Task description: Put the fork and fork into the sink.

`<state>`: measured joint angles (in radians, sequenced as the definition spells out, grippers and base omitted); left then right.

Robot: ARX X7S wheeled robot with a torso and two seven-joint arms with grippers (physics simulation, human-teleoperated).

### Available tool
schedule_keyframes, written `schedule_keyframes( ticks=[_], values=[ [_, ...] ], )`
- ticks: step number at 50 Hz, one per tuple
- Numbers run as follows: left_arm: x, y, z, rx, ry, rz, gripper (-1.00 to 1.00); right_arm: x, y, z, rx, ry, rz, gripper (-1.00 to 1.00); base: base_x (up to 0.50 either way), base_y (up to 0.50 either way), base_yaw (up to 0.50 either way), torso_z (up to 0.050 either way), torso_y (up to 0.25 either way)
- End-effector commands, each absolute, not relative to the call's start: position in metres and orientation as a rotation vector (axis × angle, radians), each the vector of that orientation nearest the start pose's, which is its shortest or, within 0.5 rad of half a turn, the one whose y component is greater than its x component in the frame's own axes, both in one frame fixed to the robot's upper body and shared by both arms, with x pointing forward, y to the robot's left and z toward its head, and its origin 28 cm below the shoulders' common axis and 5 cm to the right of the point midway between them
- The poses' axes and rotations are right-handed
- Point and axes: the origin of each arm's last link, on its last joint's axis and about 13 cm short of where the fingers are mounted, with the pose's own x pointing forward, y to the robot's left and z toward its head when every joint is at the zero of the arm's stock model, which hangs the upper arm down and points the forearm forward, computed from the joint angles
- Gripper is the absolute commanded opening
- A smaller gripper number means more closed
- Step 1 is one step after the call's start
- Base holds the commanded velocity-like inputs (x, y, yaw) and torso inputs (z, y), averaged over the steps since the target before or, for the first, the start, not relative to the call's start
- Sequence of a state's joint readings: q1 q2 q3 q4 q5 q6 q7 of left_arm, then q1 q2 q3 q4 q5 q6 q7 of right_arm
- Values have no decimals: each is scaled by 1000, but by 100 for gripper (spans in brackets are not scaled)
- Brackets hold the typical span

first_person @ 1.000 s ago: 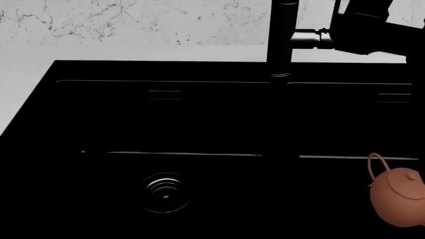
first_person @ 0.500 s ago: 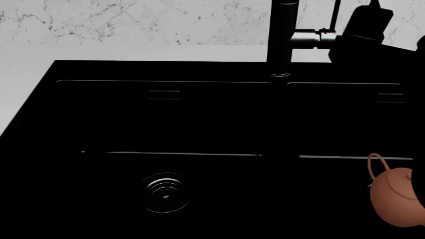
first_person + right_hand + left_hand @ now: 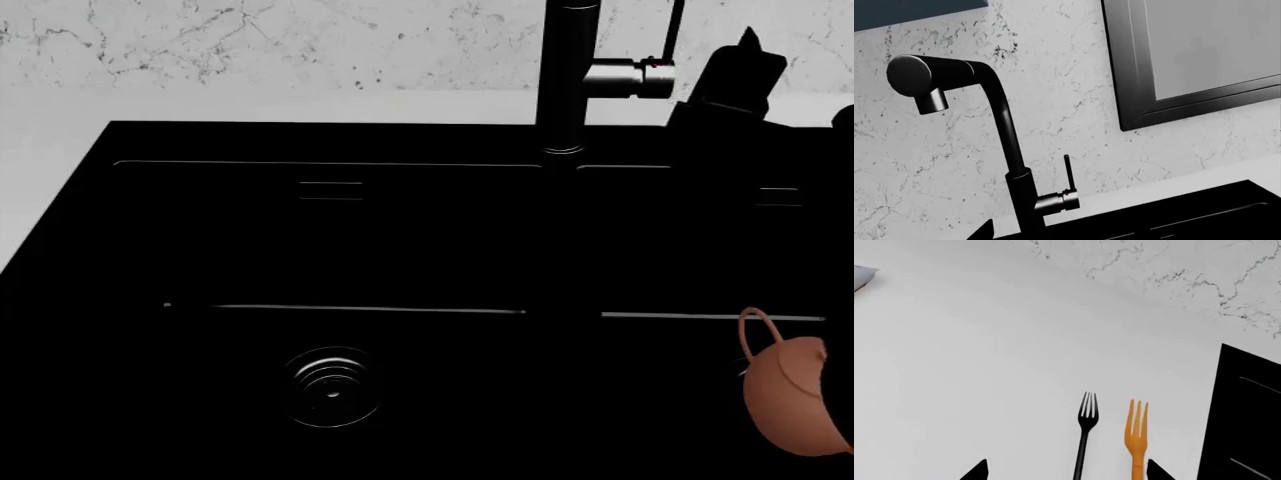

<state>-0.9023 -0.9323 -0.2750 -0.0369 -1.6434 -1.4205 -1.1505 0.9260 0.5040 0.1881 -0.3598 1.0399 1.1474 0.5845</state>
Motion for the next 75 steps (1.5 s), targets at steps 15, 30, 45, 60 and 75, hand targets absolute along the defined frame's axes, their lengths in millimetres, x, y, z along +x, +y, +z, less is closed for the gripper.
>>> schedule_keyframes(
  ticks=[15, 30, 45, 60, 75],
  values=[
    [239, 403, 249, -271, 460, 518, 100, 268, -182, 281, 223, -126, -97, 100, 0, 0, 0, 0, 0],
    [267, 402, 215, -368, 410, 500, 100, 271, -180, 275, 230, -115, -90, 100, 0, 0, 0, 0, 0],
    [264, 404, 213, -342, 436, 531, 100, 271, -180, 275, 235, -113, -93, 100, 0, 0, 0, 0, 0],
    [258, 405, 214, -282, 486, 540, 100, 270, -180, 273, 239, -112, -93, 100, 0, 0, 0, 0, 0],
    [256, 404, 206, -237, 541, 529, 100, 271, -181, 269, 245, -108, -95, 100, 0, 0, 0, 0, 0]
  ],
)
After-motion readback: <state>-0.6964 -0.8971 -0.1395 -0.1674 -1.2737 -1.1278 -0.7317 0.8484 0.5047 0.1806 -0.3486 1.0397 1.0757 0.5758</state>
